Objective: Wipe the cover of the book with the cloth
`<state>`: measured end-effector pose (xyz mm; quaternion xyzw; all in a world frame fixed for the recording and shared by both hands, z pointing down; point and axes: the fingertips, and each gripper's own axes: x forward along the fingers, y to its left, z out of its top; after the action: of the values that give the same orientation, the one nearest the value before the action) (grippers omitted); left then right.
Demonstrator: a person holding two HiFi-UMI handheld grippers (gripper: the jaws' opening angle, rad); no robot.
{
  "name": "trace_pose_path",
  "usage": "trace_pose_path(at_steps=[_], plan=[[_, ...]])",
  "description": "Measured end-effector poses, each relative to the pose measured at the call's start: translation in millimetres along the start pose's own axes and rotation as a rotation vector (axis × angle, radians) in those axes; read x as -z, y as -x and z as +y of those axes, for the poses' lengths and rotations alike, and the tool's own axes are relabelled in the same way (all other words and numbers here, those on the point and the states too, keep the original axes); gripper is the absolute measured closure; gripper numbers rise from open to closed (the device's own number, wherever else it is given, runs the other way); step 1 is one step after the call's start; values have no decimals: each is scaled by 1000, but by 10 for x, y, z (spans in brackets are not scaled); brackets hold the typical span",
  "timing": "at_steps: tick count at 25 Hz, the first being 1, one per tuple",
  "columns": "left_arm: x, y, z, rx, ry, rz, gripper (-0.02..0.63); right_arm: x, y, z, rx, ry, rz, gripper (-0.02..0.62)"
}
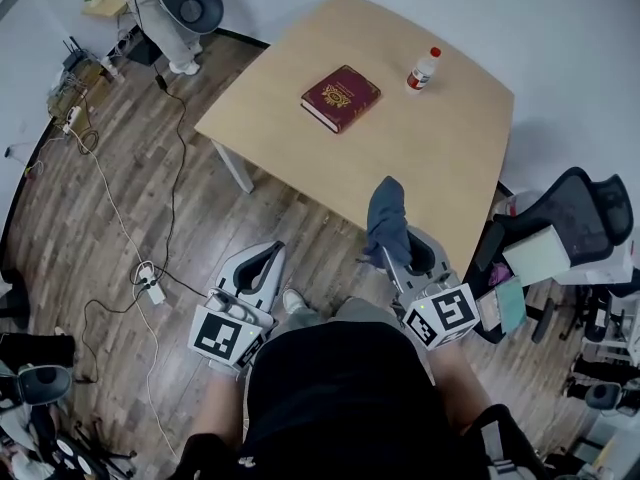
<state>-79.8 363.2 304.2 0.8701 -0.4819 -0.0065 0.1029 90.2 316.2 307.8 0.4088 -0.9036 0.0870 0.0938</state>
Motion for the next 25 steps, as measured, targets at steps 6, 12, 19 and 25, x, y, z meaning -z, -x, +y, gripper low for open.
trace_pose_path(at_steps=[6,12,19,25], plan=[[113,65,270,16,22,22,584,44,-192,12,39,-14,23,479],[127,-100,540,9,32,33,584,57,-584,-85,32,-33,44,479],[117,-396,1000,-42,24,71,584,-34,-1200,-376,6,-46,45,479],[20,-794,1358,-78,8,98,584,-153,-1662,-803,2,-60,50,479]])
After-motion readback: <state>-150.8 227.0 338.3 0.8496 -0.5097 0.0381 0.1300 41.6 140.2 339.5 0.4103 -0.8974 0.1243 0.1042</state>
